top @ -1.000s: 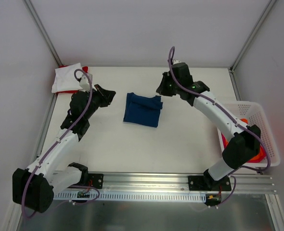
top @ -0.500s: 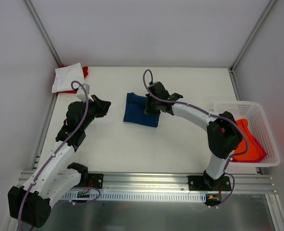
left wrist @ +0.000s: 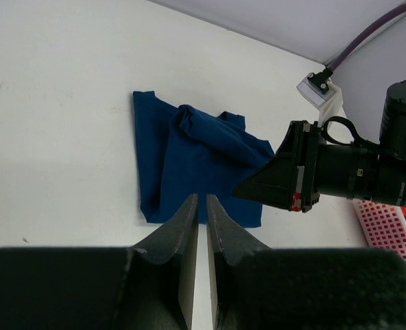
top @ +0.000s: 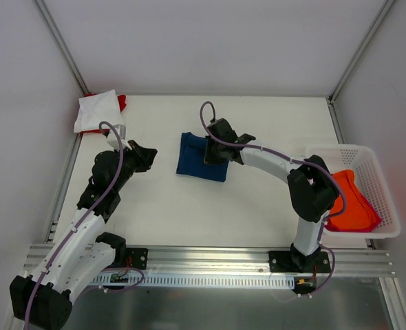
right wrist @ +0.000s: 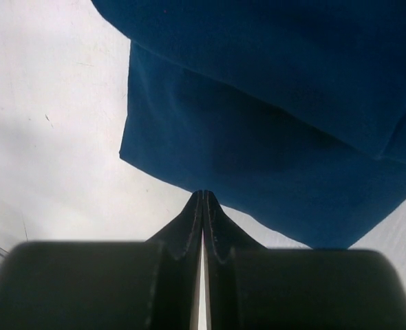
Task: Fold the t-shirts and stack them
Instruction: Fold the tshirt
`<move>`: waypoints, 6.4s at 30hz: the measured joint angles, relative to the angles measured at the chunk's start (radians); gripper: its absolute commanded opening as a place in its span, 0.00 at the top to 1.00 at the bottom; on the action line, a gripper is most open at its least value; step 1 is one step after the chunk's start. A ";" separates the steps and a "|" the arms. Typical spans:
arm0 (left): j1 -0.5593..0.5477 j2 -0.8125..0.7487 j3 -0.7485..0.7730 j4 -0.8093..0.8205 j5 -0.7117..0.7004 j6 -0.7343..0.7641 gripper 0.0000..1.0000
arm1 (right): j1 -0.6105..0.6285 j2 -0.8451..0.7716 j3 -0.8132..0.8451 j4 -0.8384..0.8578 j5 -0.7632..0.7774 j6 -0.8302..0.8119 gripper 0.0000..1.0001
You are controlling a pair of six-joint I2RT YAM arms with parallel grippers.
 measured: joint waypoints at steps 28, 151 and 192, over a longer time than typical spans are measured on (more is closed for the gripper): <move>0.000 -0.036 -0.029 -0.042 -0.001 0.001 0.91 | -0.072 0.244 0.262 -0.044 -0.021 -0.037 0.99; -0.144 1.452 0.529 0.600 0.655 -0.285 1.00 | -0.097 -1.575 -0.590 -0.509 0.231 -0.011 0.00; 0.016 1.112 0.844 -0.306 -0.069 0.578 1.00 | -0.096 -1.512 -0.643 -0.383 0.158 -0.054 0.01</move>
